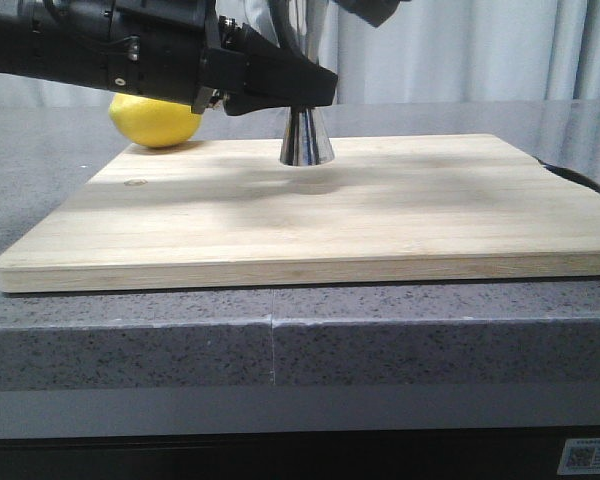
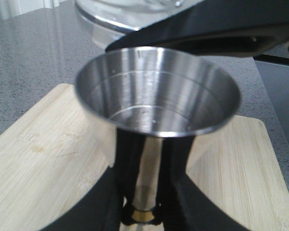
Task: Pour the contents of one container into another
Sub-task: 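Position the beaker spout over the jigger cup held by left gripper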
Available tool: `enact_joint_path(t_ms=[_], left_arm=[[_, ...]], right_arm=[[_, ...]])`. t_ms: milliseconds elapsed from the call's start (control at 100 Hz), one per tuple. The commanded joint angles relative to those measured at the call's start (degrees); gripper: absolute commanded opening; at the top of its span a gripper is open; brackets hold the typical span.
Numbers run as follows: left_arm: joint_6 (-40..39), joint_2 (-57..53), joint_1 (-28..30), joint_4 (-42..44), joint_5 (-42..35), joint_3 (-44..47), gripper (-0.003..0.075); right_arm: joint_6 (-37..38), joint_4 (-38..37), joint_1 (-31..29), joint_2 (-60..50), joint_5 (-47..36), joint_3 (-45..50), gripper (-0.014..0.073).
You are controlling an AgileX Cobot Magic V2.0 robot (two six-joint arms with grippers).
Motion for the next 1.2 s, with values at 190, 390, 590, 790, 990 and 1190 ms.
enact_joint_path(t_ms=[190,390,590,790,990,1190], left_arm=[[-0.1,-2.6,-0.5,-4.0,3.4,-1.7,0.0008],[-0.1,-2.6,-0.5,-4.0,3.4,-1.7,0.0008],[-0.1,-2.6,-0.5,-4.0,3.4,-1.7,0.0008],[-0.1,-2.6,-0.5,-4.0,3.4,-1.7,0.0007],[-0.1,-2.6,-0.5,-4.0,3.4,-1.7,0.0008],[-0.1,-2.6,-0.5,-4.0,3.4,-1.7,0.0008]], right_arm=[[-0.2,-2.7,0.0,-1.9,-3.3,-1.6,0.0260],[-0.2,-3.2,0.1,-1.9,-3.5,-1.6,0.0260],[-0.2,-4.1,0.1,-1.9,-3.9,-1.6,0.0260],[-0.2,-4.6,0.1,-1.9,-3.9,-1.6,0.0260],[-0.2,-5.5,0.1,-1.9,-4.2,-1.6,0.0260],[-0.2,-6.5,0.1,-1.8,-4.5,-1.6,0.0260]])
